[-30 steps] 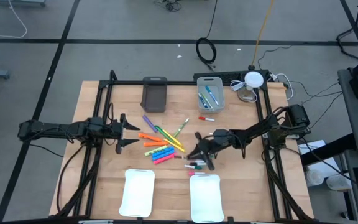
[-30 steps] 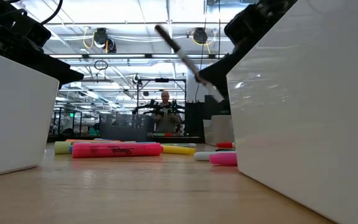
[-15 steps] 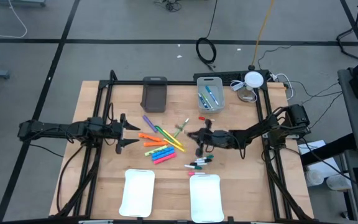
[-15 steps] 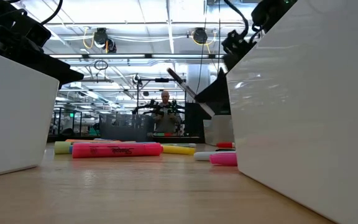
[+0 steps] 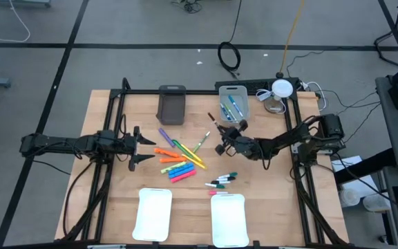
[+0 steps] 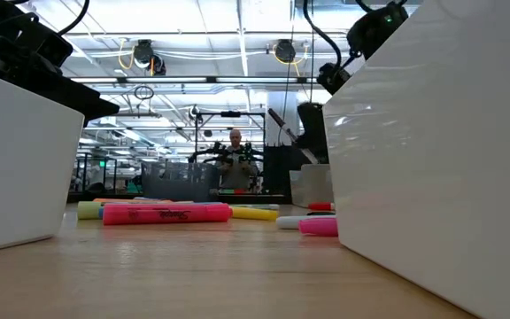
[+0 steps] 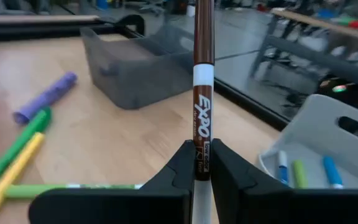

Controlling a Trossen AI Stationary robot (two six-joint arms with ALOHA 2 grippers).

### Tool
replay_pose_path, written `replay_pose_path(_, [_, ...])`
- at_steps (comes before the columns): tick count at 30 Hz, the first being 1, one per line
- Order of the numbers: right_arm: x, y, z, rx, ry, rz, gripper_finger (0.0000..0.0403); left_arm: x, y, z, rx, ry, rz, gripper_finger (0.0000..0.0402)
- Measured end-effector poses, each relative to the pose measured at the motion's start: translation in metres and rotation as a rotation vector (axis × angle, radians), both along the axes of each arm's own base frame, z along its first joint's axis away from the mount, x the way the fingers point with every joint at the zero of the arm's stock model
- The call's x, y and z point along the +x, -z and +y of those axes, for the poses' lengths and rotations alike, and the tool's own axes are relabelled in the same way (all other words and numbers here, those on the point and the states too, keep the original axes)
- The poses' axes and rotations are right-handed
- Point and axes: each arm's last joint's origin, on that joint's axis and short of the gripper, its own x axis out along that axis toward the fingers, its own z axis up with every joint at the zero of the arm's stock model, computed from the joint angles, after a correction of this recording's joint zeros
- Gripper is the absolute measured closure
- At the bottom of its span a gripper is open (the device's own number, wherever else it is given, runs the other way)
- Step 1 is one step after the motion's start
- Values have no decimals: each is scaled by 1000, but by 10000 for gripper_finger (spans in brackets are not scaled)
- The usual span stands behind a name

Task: Pick & Place Markers
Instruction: Put the brown marker pen into the gray bin

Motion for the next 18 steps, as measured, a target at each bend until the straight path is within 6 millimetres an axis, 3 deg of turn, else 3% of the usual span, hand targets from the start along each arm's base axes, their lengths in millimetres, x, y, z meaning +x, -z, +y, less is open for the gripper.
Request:
replay_pose_path(6, [-8,-25,-26,-2,12,-49,381,0,0,0,0,0,0,151])
replay_pose_path(12, [-30,-50,-59,29,121,-70,381,0,0,0,0,0,0,151])
replay_pose_path(18, [-59,-43,-94,263,161,0,381,0,0,0,0,0,0,151])
